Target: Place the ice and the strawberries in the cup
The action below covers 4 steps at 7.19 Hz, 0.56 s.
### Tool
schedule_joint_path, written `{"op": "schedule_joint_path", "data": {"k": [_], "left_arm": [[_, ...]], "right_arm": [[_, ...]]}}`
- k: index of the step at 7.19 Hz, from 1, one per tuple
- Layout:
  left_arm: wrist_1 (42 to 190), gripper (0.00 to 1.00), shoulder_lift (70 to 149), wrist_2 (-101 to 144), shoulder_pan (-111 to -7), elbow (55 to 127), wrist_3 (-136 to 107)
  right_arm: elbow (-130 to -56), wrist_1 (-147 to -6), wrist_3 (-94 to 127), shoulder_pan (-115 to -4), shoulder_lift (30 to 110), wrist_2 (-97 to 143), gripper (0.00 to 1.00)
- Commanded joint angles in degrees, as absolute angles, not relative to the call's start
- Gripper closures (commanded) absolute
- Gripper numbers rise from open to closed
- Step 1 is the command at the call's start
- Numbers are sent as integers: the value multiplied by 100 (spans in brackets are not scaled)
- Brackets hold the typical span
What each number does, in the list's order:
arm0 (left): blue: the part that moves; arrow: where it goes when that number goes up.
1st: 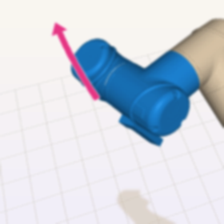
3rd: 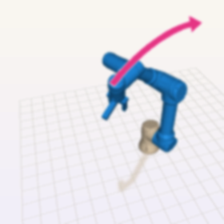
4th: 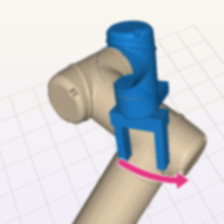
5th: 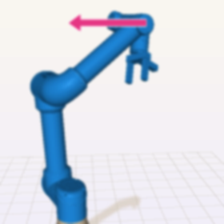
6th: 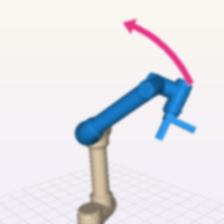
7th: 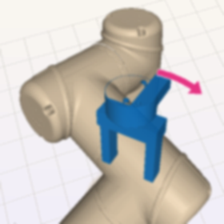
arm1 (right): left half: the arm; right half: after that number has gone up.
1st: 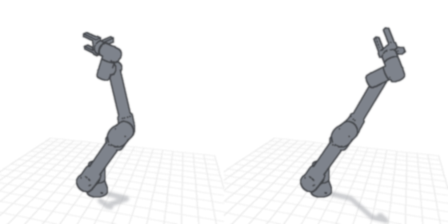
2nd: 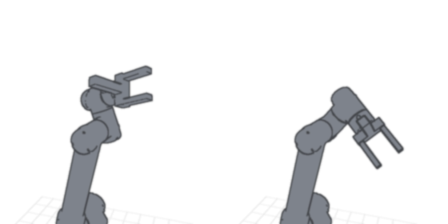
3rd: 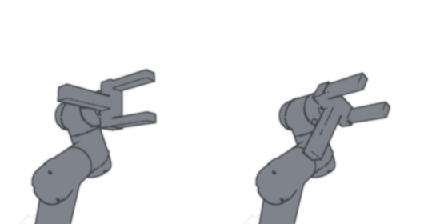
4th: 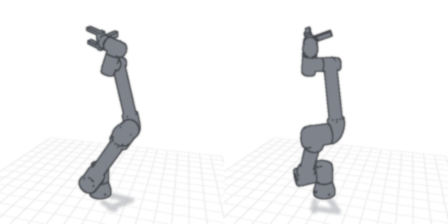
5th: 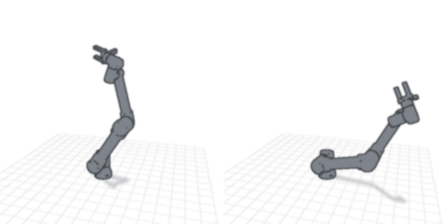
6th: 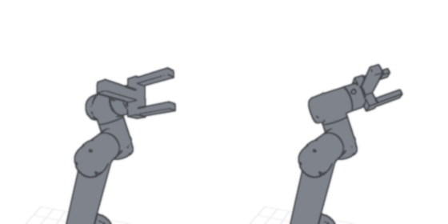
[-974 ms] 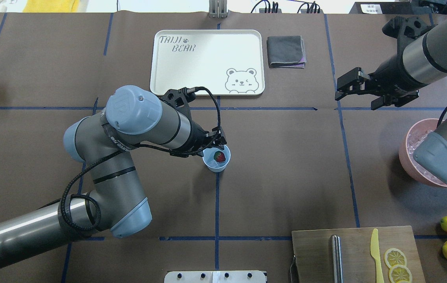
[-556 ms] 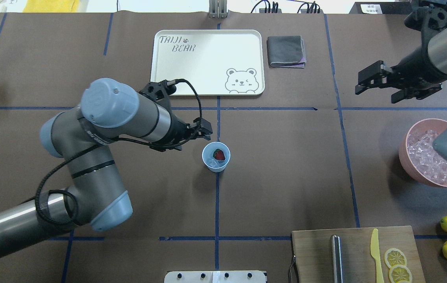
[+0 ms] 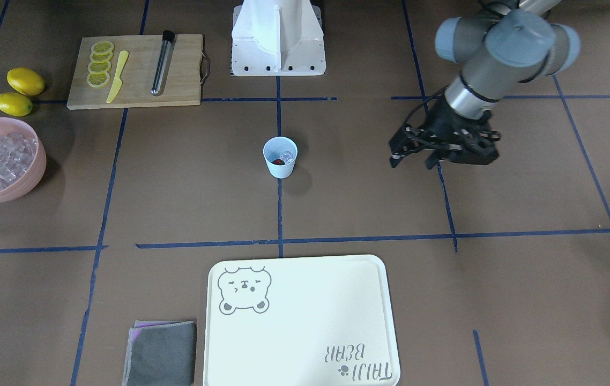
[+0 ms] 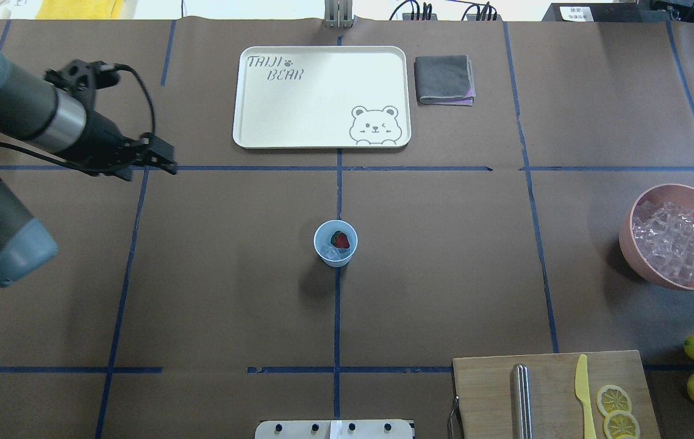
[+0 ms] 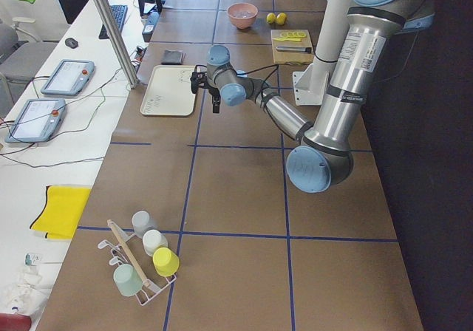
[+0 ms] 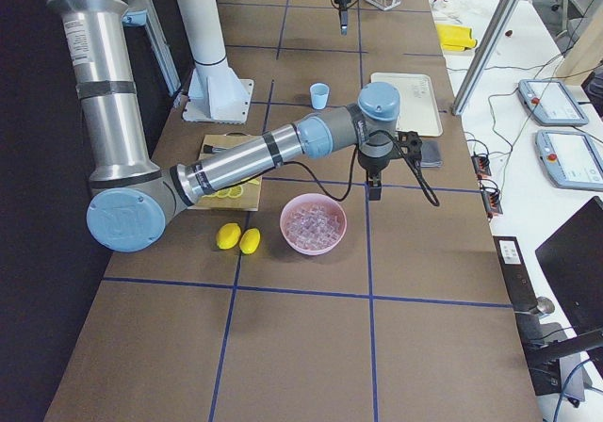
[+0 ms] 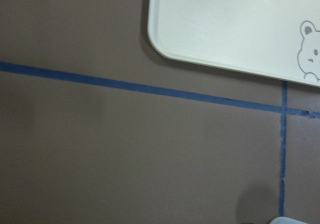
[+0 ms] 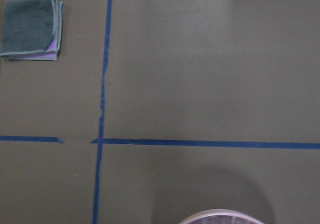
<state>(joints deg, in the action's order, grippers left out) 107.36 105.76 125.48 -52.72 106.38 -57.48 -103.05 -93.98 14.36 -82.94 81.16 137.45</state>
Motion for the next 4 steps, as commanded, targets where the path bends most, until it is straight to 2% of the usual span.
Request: {"op": "schedule_joint_path", "data": {"k": [1, 3, 4], "left_arm": [[9054, 11, 10143, 12683, -6402, 11107, -3028], [7250, 11, 10099, 12648, -7579, 11599, -495], [6790, 10, 9716, 12656, -8229, 11715, 726]], "right_arm": [[-9827, -9957, -241, -8876, 8068, 13746, 1], [-9372, -9967, -963, -9166, 8077, 13729, 1], [-9247, -9975, -1089, -9176, 8068, 13711, 1]]}}
